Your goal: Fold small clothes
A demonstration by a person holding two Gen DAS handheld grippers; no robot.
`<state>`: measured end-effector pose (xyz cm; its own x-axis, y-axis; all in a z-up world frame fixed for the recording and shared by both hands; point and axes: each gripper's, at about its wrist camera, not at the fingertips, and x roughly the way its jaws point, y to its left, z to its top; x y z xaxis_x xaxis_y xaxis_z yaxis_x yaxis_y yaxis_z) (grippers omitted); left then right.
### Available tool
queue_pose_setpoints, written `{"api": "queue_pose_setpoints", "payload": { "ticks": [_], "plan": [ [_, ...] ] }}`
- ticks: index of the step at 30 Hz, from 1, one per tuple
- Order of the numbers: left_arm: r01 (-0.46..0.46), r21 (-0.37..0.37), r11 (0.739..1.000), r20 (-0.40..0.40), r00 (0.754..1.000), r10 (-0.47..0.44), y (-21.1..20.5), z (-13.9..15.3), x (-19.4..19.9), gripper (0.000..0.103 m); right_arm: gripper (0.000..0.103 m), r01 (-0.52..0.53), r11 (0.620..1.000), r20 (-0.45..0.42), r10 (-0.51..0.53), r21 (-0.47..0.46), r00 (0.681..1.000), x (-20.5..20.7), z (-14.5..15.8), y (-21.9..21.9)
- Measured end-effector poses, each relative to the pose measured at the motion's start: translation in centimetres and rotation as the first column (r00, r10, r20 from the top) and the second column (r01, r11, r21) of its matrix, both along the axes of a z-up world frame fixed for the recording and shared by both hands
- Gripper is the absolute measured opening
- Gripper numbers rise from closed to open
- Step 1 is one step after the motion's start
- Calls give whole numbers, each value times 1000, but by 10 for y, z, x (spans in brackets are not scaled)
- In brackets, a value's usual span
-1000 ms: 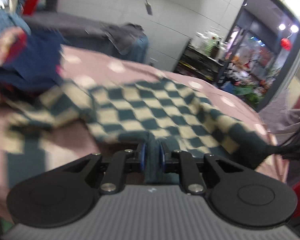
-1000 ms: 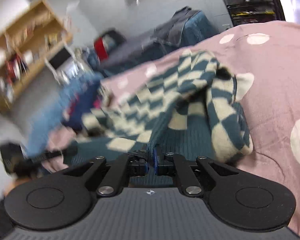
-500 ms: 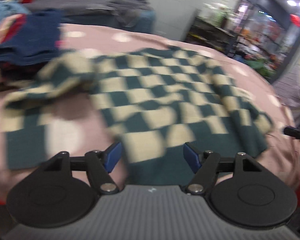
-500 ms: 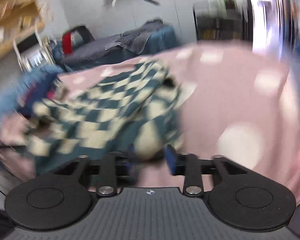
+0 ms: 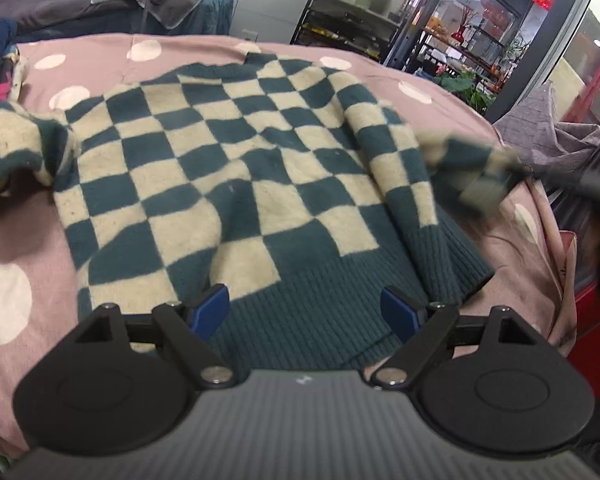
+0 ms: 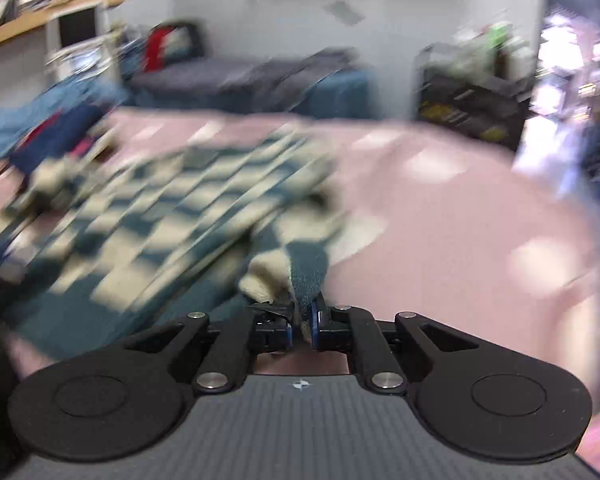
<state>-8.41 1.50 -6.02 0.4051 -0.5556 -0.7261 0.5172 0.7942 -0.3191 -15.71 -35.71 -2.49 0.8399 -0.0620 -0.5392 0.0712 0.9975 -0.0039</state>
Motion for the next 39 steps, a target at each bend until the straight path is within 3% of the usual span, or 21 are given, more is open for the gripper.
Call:
{"api": "queue_pose_setpoints", "payload": {
  "ticks": [3, 6, 9, 11, 14, 18, 19, 21, 23, 24, 26, 28, 29, 30, 31, 32, 33, 34, 35, 37, 39],
  "plan": [
    [2, 2, 1000, -3, 1000, -2, -1, -1, 3, 83, 13, 164, 978, 104, -151, -128, 983, 3, 45, -48],
    [11, -7, 1000, -1, 1000, -11, -5, 0, 6, 85, 13, 231, 936, 157, -195, -267, 968, 11, 70, -65],
    [31, -10, 999, -5, 1000, -31, -12, -1, 7, 88, 13, 236, 859, 164, -180, -454, 970, 26, 67, -55],
    [47, 0, 999, -15, 999, -47, -17, -4, 6, 89, 13, 215, 844, 144, -165, -492, 976, 36, 57, -52],
    [71, 8, 997, -31, 997, -71, -21, -7, 3, 89, 13, 222, 786, 138, -174, -578, 975, 59, 42, -60],
    [70, 17, 997, -24, 997, -69, -20, -4, -1, 89, 13, 233, 735, 169, -162, -637, 972, 98, 47, -70],
    [63, 18, 998, -19, 998, -63, -18, -3, -1, 89, 13, 220, 732, 181, -133, -645, 974, 104, 54, -62],
    [46, 13, 999, -12, 999, -46, -15, 0, -2, 90, 13, 107, 721, 181, 25, -685, 983, 113, 65, -29],
    [27, 11, 1000, -9, 1000, -27, -10, 2, -2, 91, 14, -45, 621, 144, 250, -782, 957, 115, 62, 24],
    [21, 12, 1000, -11, 1000, -21, -8, 2, -3, 91, 14, -154, 549, 88, 388, -821, 917, 111, 56, 54],
    [8, 17, 1000, -14, 1000, -8, -5, 2, -4, 91, 14, -349, 360, -56, 622, -865, 781, 89, 34, 110],
    [-2, 18, 1000, -20, 1000, 3, 0, 2, -5, 92, 17, -455, 166, -211, 714, -875, 667, 61, 1, 153],
    [-9, 16, 1000, -22, 1000, 10, 3, 1, -6, 93, 32, -495, 70, -296, 727, -866, 620, 48, -18, 169],
    [-17, 14, 1000, -25, 1000, 17, 6, 1, -6, 94, 75, -510, -12, -361, 719, -860, 593, 37, -39, 180],
    [-24, 15, 1000, -27, 999, 25, 9, 0, -6, 94, 100, -496, -77, -396, 712, -865, 580, 26, -59, 186],
    [-31, 16, 999, -30, 999, 31, 12, -1, -5, 94, 103, -459, -127, -397, 727, -880, 560, 15, -75, 185],
    [-37, 18, 999, -34, 999, 37, 14, -3, -4, 94, 103, -450, -140, -395, 741, -882, 543, 5, -84, 182],
    [-43, 20, 999, -36, 998, 44, 17, -3, -2, 94, 103, -491, -110, -403, 735, -864, 545, 1, -86, 181],
    [-50, 26, 998, -35, 998, 50, 19, -3, -1, 94, 103, -538, -51, -403, 724, -841, 561, 0, -82, 179],
    [-55, 23, 998, -19, 998, 56, 23, 0, 2, 94, 103, -564, 110, -330, 714, -818, 618, -5, -62, 169],
    [-70, 13, 997, 3, 998, 70, 27, 4, 8, 94, 103, -577, 336, -237, 675, -744, 699, -1, -35, 152]
  ]
}}
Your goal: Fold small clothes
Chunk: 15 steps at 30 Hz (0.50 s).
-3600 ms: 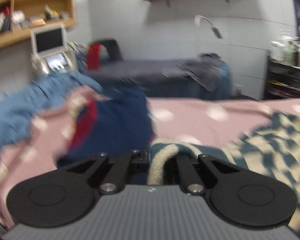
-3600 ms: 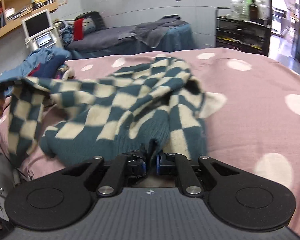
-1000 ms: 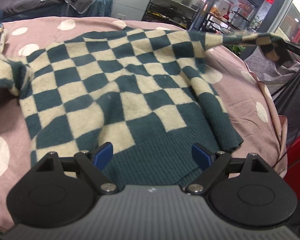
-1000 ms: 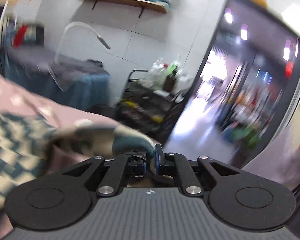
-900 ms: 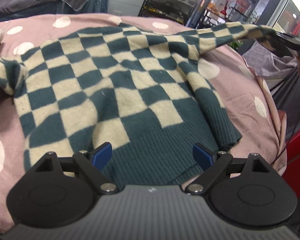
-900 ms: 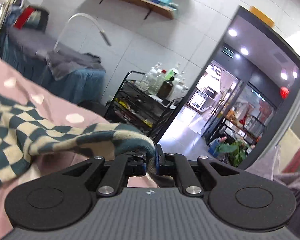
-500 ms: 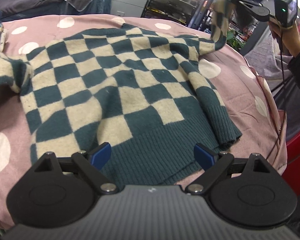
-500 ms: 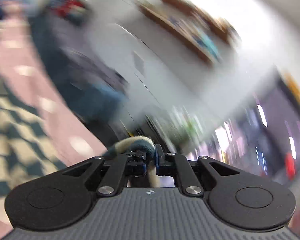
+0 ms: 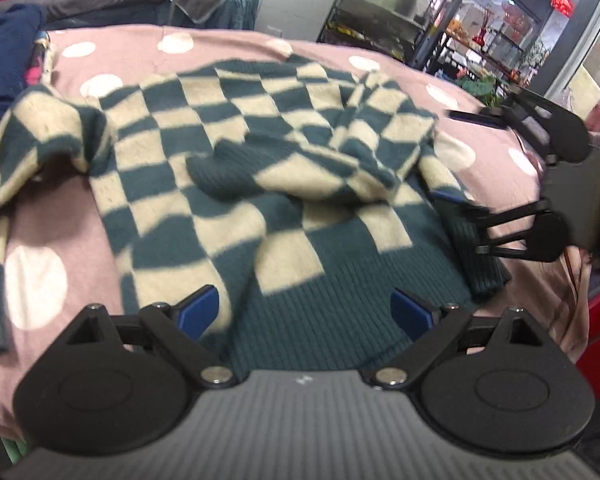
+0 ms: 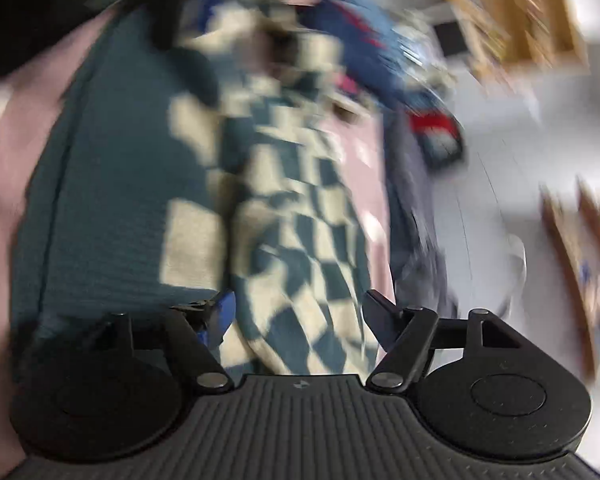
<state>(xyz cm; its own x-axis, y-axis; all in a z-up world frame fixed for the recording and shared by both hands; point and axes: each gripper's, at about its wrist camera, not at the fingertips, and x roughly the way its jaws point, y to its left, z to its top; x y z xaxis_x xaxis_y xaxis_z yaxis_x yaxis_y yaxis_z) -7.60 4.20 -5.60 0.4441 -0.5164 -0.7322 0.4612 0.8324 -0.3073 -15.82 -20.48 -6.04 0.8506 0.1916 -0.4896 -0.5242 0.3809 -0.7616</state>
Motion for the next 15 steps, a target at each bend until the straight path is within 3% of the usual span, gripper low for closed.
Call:
{"api": "queue_pose_setpoints", "payload": {
  "ticks": [2, 4, 5, 7, 8, 10, 12, 14, 15],
  "plan": [
    [-11, -7, 1000, 34, 999, 11, 0, 8, 14, 94, 100, 172, 966, -88, -158, 191, 983, 16, 22, -27],
    [-2, -7, 1000, 109, 994, 3, -5, 20, 34, 94, 81, 354, 883, -195, -306, 309, 932, 42, 32, -61],
    [5, 3, 1000, 159, 987, -6, -9, 26, 46, 94, 59, 431, 829, -248, -361, 356, 899, 54, 34, -78],
    [55, 63, 996, 221, 973, -68, -19, 30, 77, 93, 53, 540, 725, -356, -414, 428, 838, 70, 28, -109],
    [91, 104, 990, 230, 966, -114, -25, 28, 93, 90, 53, 562, 699, -386, -418, 442, 822, 73, 25, -119],
    [199, 154, 968, 177, 958, -225, -33, 18, 126, 79, 52, 584, 679, -402, -432, 444, 807, 78, 18, -126],
    [307, 119, 944, 129, 938, -321, -35, 8, 151, 72, 57, 597, 668, -410, -440, 445, 799, 81, 16, -131],
    [362, 73, 929, 84, 926, -367, -33, -4, 171, 72, 57, 601, 659, -425, -434, 452, 795, 77, 16, -135],
    [374, 63, 925, 51, 925, -377, -33, -12, 180, 66, 57, 597, 663, -431, -424, 451, 797, 78, 15, -131]
  ]
}}
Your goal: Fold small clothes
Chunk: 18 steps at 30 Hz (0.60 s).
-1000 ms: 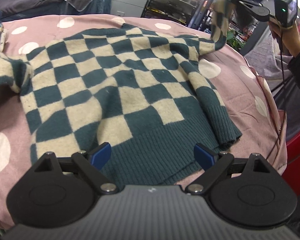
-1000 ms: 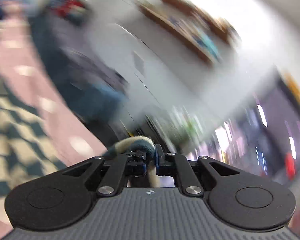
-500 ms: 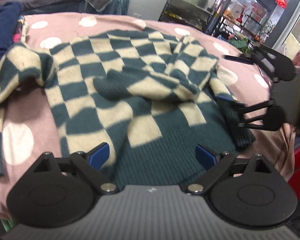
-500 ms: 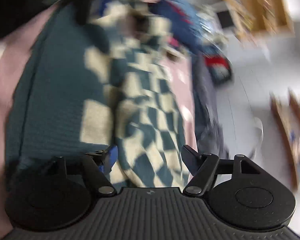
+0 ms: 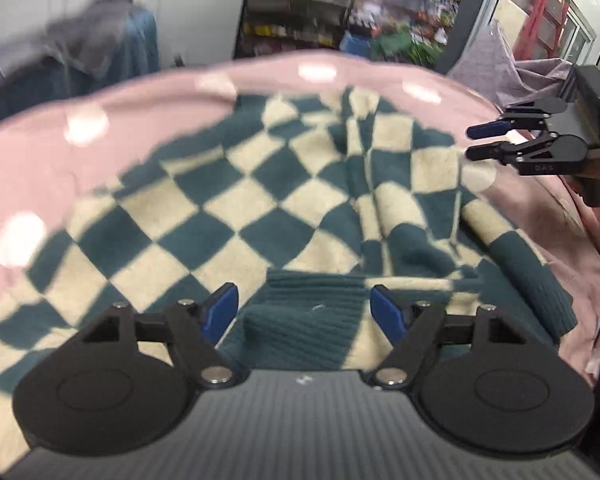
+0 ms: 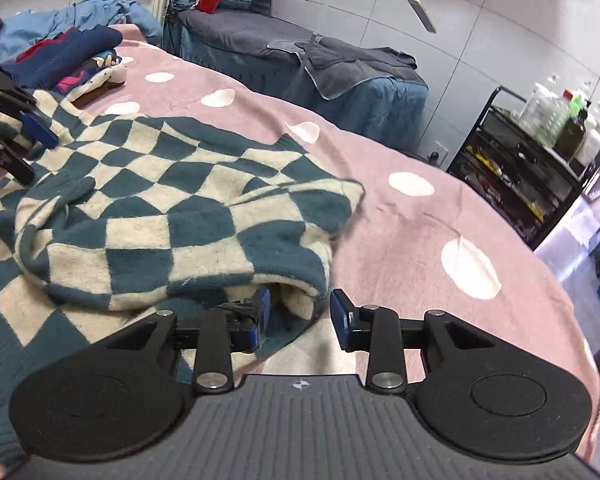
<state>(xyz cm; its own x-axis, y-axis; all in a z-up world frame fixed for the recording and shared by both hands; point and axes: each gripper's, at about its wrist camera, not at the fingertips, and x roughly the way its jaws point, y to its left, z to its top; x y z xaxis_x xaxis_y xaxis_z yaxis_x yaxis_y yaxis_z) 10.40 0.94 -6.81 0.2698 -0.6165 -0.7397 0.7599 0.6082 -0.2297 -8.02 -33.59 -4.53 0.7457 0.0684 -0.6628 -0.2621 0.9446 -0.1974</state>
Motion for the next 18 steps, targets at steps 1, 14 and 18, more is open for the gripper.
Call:
{"api": "queue_pose_setpoints", "payload": {
  "ticks": [1, 14, 18],
  "plan": [
    [10, -2, 1000, -27, 1000, -10, -1, -7, 9, 64, 57, -8, 1000, -9, 8, 3, 1000, 4, -4, 0],
    [158, -235, 959, -34, 985, -171, 15, 0, -10, 6, 57, 19, 998, -47, -16, 60, 999, 43, -20, -14],
    [281, -242, 929, 163, 955, -247, 45, 41, -82, 12, 58, 24, 996, -41, -20, 91, 999, 40, -20, -15]
  ]
}}
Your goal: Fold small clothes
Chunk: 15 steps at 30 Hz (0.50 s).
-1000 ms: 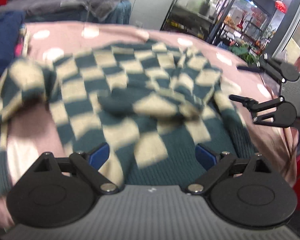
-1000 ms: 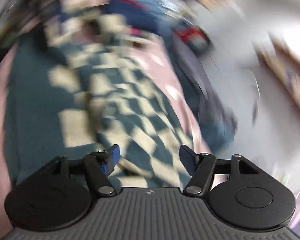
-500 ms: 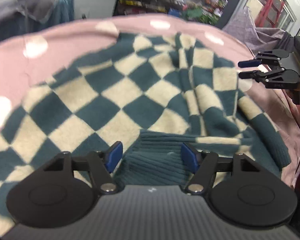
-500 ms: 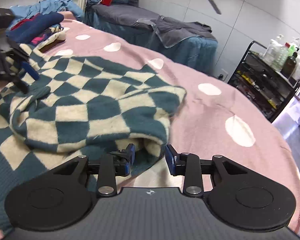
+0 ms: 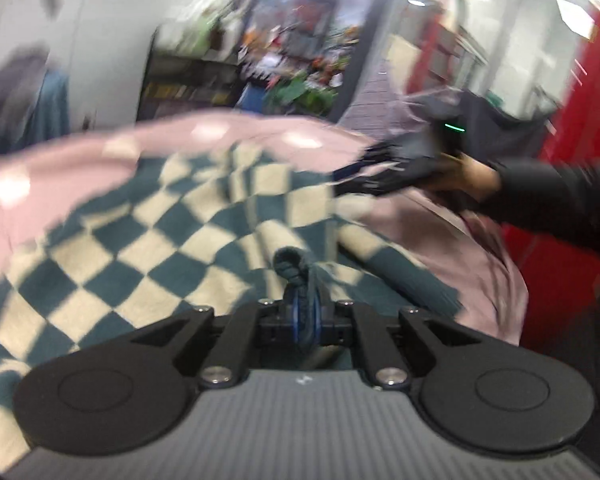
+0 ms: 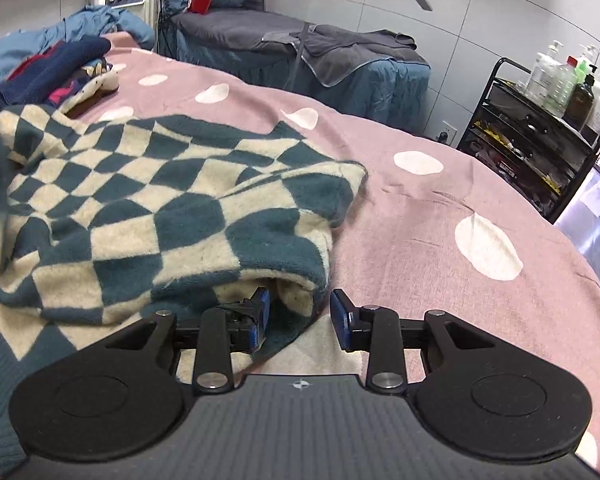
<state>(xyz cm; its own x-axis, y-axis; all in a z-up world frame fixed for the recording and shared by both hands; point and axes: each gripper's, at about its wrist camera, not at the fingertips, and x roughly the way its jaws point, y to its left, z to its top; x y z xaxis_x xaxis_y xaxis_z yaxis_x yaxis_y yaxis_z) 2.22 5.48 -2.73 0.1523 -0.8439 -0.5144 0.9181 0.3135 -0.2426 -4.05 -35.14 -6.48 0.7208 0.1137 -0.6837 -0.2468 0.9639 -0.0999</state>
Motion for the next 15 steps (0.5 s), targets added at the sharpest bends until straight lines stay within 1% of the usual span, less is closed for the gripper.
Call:
{"api": "queue_pose_setpoints", "payload": {
  "ticks": [1, 2, 3, 4, 5, 6, 7, 8, 9, 10, 11, 12, 13, 14, 15],
  "plan": [
    [41, 24, 999, 25, 999, -42, 5, 4, -19, 17, 58, -2, 1000, -5, 2, 11, 1000, -1, 0, -1],
    [81, 58, 995, 34, 996, -83, 10, 4, -39, 35, 59, -3, 1000, -8, 4, 21, 1000, -2, 0, -1],
    [98, 102, 990, 13, 995, -100, 14, 0, -55, 64, 60, -3, 1000, -15, 4, 28, 1000, -3, -1, -2],
    [93, 150, 984, -25, 996, -90, 17, -9, -69, 77, 60, -2, 1000, -21, 3, 31, 1000, -4, -1, -1],
    [71, 196, 978, -64, 996, -60, 19, -20, -79, 87, 60, -1, 1000, -21, 2, 30, 1000, -5, -1, -1],
    [39, 216, 976, -98, 995, -18, 23, -29, -87, 85, 60, 0, 1000, -18, 1, 31, 1000, -6, 0, -1],
    [-4, 204, 979, -129, 991, 31, 27, -35, -90, 85, 60, 1, 999, -16, -1, 33, 1000, -7, 0, -1],
    [-69, 161, 985, -150, 984, 94, 33, -36, -90, 85, 60, 5, 999, -14, -5, 36, 1000, -8, 1, -2],
    [-151, 88, 985, -178, 970, 164, 42, -35, -86, 84, 62, 8, 999, -14, -8, 38, 1000, -9, 1, -1],
    [-228, 11, 974, -228, 947, 225, 49, -33, -79, 84, 63, 11, 999, -15, -11, 42, 1000, -9, 1, -1],
    [-287, -41, 957, -275, 924, 265, 52, -31, -70, 84, 65, 14, 999, -17, -14, 47, 1000, -9, 1, -1],
    [-332, -65, 941, -305, 905, 298, 52, -30, -61, 82, 65, 18, 998, -19, -17, 52, 1000, -10, 1, -1],
    [-352, -54, 934, -316, 894, 319, 47, -30, -53, 79, 65, 20, 998, -20, -19, 55, 1000, -10, 1, 0],
    [-344, -18, 939, -298, 898, 323, 39, -30, -46, 73, 66, 19, 998, -20, -18, 54, 1000, -11, 1, 1],
    [-328, 41, 944, -268, 906, 327, 27, -32, -40, 72, 66, 17, 998, -18, -16, 54, 1000, -12, 1, 2]
  ]
}}
